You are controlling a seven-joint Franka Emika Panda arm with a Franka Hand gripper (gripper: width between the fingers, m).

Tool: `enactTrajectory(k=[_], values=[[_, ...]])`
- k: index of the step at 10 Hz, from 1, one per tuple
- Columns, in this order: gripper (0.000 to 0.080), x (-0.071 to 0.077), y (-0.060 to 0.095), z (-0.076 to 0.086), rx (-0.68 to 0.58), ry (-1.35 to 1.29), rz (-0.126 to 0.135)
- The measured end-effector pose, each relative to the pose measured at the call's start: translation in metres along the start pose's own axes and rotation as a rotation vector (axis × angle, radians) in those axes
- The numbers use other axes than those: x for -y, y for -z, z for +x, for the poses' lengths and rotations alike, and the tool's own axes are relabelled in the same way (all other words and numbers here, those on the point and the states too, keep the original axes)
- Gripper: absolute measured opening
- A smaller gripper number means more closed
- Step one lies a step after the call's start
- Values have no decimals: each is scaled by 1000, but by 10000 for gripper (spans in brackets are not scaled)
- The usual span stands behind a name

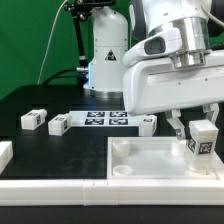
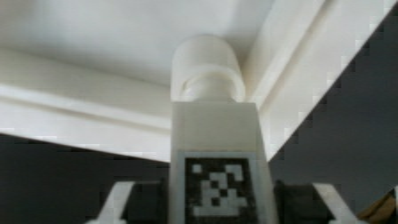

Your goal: Assemble one leg

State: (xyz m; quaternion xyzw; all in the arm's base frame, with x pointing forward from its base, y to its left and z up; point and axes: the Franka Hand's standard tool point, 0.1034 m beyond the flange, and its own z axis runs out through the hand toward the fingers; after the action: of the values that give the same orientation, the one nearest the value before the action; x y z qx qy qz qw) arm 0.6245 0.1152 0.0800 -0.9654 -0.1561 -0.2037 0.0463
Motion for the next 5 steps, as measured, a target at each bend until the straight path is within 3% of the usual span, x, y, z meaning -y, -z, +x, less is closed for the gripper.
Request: enactTrajectory(k=[5], values=[[291,-1,-4,2,-46,-2,-12]])
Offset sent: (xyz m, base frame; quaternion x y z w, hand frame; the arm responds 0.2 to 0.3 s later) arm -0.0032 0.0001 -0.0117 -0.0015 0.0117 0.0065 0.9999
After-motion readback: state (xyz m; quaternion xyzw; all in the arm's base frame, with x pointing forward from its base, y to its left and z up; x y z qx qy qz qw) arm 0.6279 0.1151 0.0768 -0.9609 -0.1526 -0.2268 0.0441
